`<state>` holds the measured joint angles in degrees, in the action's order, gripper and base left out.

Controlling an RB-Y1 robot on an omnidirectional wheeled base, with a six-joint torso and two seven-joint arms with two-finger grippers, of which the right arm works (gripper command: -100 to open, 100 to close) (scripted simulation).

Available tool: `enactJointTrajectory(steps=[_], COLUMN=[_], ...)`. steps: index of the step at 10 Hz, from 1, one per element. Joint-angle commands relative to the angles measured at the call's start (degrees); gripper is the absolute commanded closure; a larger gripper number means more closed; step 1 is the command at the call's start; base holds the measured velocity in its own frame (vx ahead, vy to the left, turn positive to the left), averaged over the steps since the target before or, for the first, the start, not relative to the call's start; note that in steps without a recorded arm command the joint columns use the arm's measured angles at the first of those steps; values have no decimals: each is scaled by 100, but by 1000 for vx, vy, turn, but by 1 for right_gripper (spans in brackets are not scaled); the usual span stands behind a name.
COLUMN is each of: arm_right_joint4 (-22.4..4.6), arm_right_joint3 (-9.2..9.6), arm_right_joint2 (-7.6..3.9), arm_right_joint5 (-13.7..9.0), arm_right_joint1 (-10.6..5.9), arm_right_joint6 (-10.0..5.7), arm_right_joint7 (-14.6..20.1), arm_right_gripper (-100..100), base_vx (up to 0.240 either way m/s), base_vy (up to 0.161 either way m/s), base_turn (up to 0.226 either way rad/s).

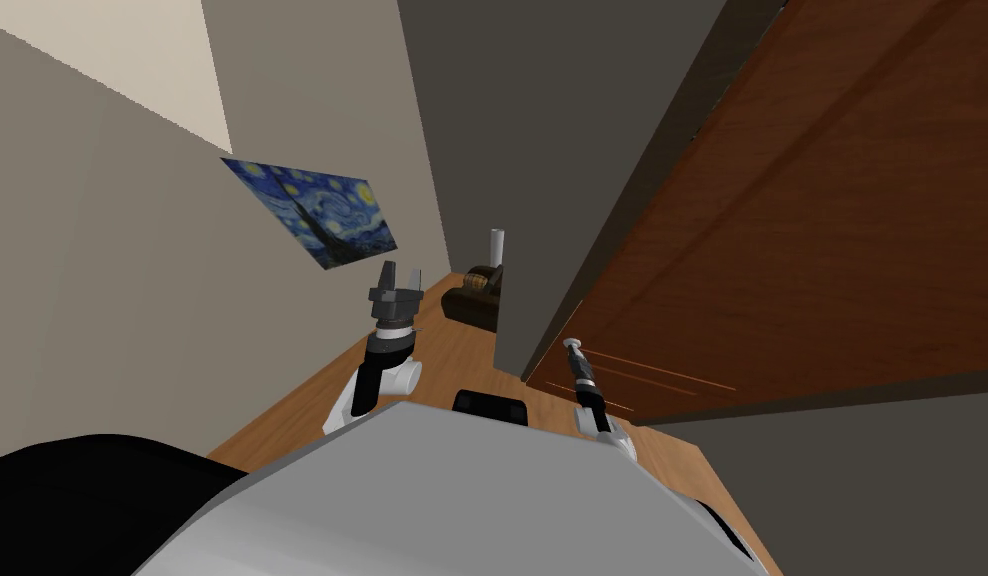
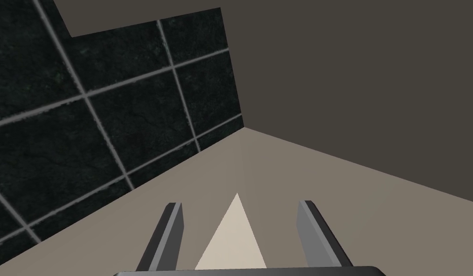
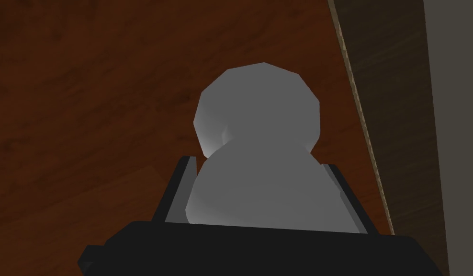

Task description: Pull the door open

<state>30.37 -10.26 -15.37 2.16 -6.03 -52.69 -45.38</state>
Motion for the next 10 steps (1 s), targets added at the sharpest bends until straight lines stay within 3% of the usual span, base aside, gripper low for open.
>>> enactJointTrajectory(steps=[1,2,10], arm_right_joint4=[-43,-43,-2], arm_right_joint3=[43,43,177], arm_right_joint2=[18,18,-4], arm_right_joint5=[-56,-56,-346], arm_right_joint1=[-11,-11,1], arm_right_joint6=[-15,-15,17], arm_right_joint7=[286,314,1474], arm_right_gripper=[100,100,100], base_vx=[-33,-24,-33], base_vy=[-12,-11,-14], base_turn=[38,21,43])
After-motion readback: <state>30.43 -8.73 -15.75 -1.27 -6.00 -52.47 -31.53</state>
